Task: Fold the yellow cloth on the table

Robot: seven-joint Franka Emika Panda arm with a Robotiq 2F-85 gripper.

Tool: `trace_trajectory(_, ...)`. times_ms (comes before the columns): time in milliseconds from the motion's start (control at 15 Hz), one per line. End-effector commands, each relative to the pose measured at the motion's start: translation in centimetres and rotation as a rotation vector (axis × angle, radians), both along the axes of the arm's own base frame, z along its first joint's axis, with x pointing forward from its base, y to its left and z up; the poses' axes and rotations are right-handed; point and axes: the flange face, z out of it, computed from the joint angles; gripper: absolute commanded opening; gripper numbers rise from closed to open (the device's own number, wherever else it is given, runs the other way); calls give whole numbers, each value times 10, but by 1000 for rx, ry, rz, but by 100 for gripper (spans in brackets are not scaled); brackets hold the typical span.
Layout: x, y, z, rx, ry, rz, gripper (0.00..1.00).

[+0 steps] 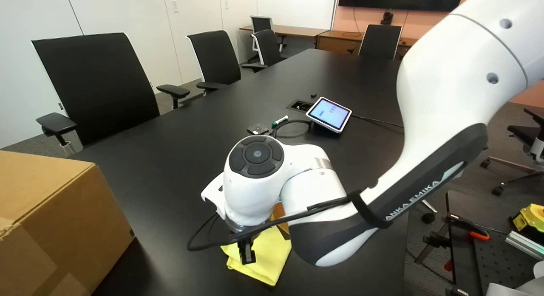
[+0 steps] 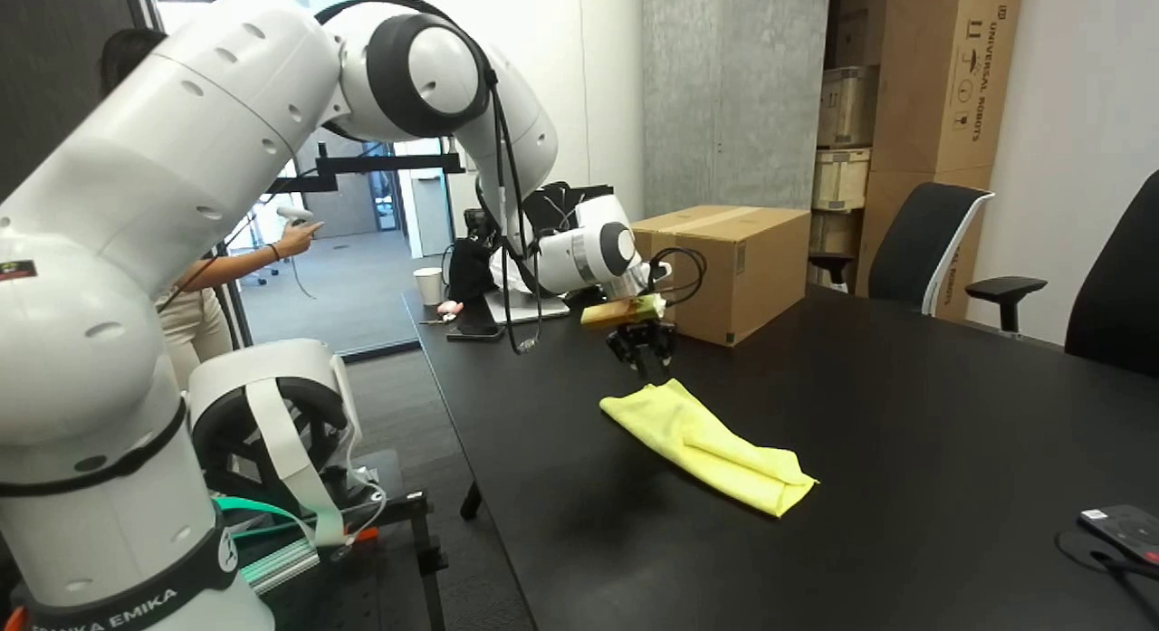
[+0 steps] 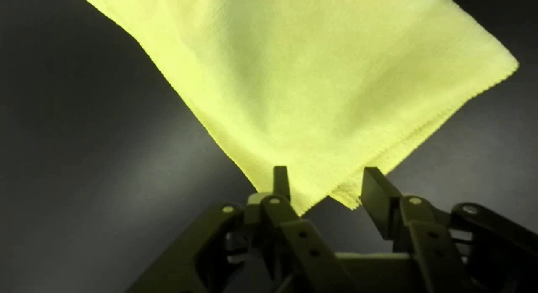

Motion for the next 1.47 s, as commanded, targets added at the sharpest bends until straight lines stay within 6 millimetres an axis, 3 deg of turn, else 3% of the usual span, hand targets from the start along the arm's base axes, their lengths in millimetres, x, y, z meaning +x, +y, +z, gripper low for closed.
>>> trace_trajectory(0, -2, 17, 27, 64, 59, 36, 80)
trace_trajectory(200, -10, 3, 48, 39, 129, -45, 99)
trace_trajectory(533, -36, -77, 107, -61, 249, -300, 100)
trace_trajectory(733, -64, -119, 140, -35, 273, -466, 100)
trace_trajectory(1000, -120, -149, 168, 75, 317, -654, 100)
trace_trajectory(1400, -220, -172, 189, 223, 360, -845, 100)
